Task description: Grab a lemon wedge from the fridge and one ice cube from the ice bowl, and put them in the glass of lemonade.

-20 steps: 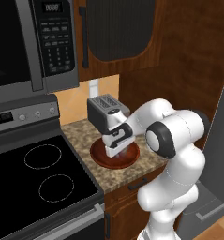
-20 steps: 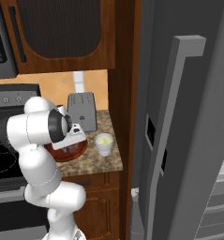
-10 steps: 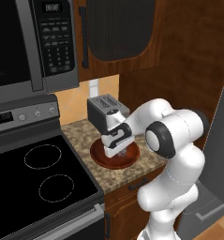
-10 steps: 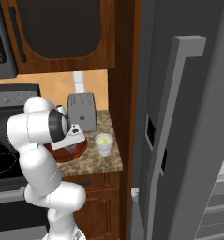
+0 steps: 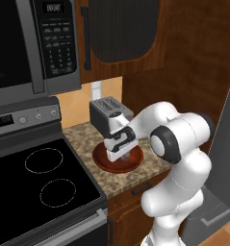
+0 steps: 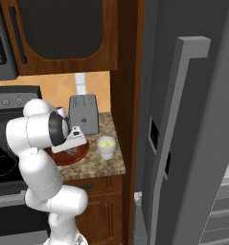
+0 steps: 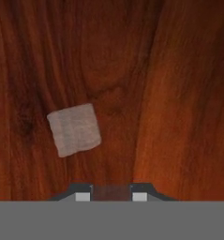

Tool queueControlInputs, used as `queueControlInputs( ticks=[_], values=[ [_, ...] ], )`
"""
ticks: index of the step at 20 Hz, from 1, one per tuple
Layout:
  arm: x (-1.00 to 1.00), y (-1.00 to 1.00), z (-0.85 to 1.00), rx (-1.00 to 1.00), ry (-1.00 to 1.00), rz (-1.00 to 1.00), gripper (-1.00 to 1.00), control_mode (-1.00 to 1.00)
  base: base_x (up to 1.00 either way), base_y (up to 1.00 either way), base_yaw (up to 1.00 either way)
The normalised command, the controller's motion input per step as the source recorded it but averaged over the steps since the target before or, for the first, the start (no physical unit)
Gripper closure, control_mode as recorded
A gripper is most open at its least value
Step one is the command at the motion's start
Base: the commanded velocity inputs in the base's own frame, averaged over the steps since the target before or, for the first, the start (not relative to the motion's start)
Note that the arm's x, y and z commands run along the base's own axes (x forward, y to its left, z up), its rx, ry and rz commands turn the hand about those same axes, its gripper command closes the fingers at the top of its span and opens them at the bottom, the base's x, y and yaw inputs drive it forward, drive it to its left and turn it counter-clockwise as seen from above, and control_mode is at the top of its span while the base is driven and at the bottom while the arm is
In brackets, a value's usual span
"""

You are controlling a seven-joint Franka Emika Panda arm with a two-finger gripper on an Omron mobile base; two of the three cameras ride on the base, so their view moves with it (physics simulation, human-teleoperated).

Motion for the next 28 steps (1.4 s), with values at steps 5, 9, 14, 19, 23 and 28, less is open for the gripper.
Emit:
queueControlInputs(
  ticks=[5,9,14,19,23,28],
  values=[
    [-0.35,0.00,0.11,0.00,-0.19,0.00,1.00,-1.00,0.00,0.00,0.00],
    [-0.35,0.00,0.27,0.00,-0.23,0.00,1.00,-1.00,0.00,0.00,0.00],
    [-0.25,0.00,0.52,0.00,-0.20,-0.01,1.00,-1.00,0.00,0.00,0.00],
    [-0.23,0.00,0.68,0.00,-0.22,-0.04,1.00,-1.00,0.00,0.00,0.00],
    [-0.29,-0.02,0.72,0.00,-0.27,-0.07,1.00,-1.00,0.00,0.00,0.00],
    [-0.20,-0.19,0.66,0.00,-0.19,-0.08,1.00,-1.00,0.00,0.00,0.00]
  ],
)
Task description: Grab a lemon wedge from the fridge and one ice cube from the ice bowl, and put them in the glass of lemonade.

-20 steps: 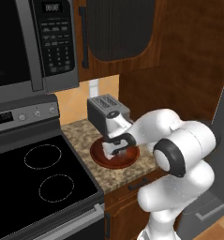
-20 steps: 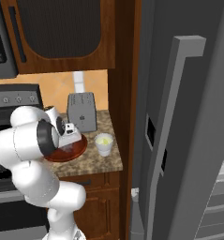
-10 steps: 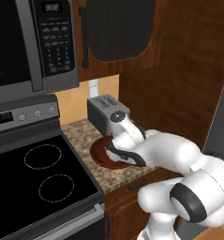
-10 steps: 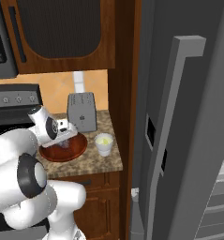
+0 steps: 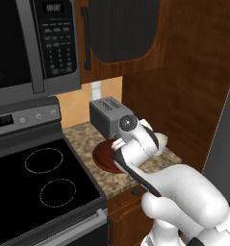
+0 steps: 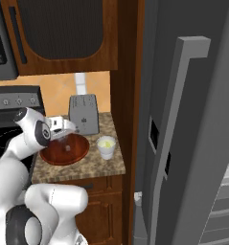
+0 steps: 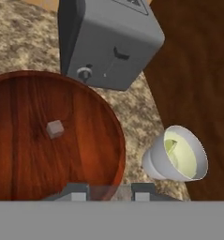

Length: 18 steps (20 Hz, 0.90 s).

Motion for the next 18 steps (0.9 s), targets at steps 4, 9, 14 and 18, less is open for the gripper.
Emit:
queueControlInputs(
  ticks=[4,9,14,18],
  values=[
    [-0.04,-0.44,0.62,0.01,-0.07,-0.08,1.00,-1.00,0.00,0.00,0.00],
    [-0.07,-0.50,0.47,0.10,0.00,-0.11,1.00,-1.00,0.00,0.00,0.00],
    [-0.11,-0.33,0.02,0.15,0.00,-0.16,1.00,-1.00,0.00,0.00,0.00],
    [0.00,-0.29,0.00,0.07,0.00,-0.17,1.00,-1.00,0.00,0.00,0.00]
  ],
)
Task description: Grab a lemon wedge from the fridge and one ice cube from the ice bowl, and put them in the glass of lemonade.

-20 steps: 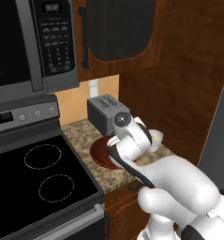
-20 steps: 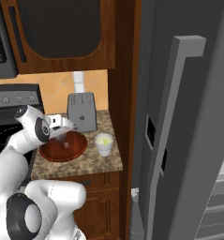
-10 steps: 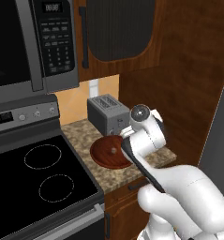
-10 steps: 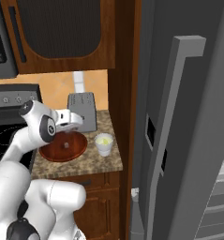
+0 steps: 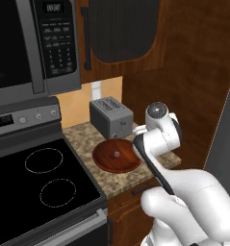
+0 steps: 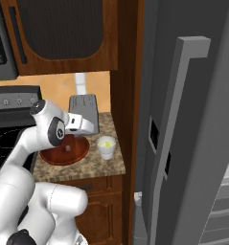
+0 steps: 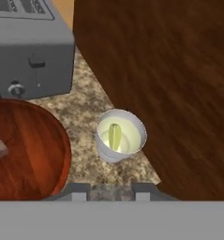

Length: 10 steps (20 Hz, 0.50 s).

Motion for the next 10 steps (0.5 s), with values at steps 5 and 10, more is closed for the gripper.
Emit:
queueControlInputs(
  ticks=[5,10],
  values=[
    [0.12,-0.33,0.00,0.05,0.00,-0.06,1.00,-1.00,0.00,0.00,0.00],
    [0.16,-0.11,-0.08,0.06,0.00,-0.06,1.00,-1.00,0.00,0.00,0.00]
  ],
)
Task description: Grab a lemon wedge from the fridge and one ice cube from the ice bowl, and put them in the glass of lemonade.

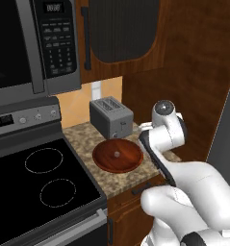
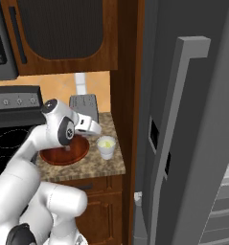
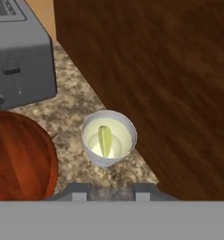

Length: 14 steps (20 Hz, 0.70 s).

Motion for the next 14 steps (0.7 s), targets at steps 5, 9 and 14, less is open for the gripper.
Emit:
queueControlInputs(
  ticks=[5,9,14],
  values=[
    [0.40,-0.05,-0.15,0.04,0.01,-0.12,1.00,-1.00,0.00,0.00,0.00],
    [0.39,-0.11,-0.19,0.04,0.04,-0.14,1.00,-1.00,0.00,0.00,0.00],
    [0.22,-0.05,-0.22,0.06,0.06,-0.16,1.00,-1.00,0.00,0.00,0.00]
  ],
)
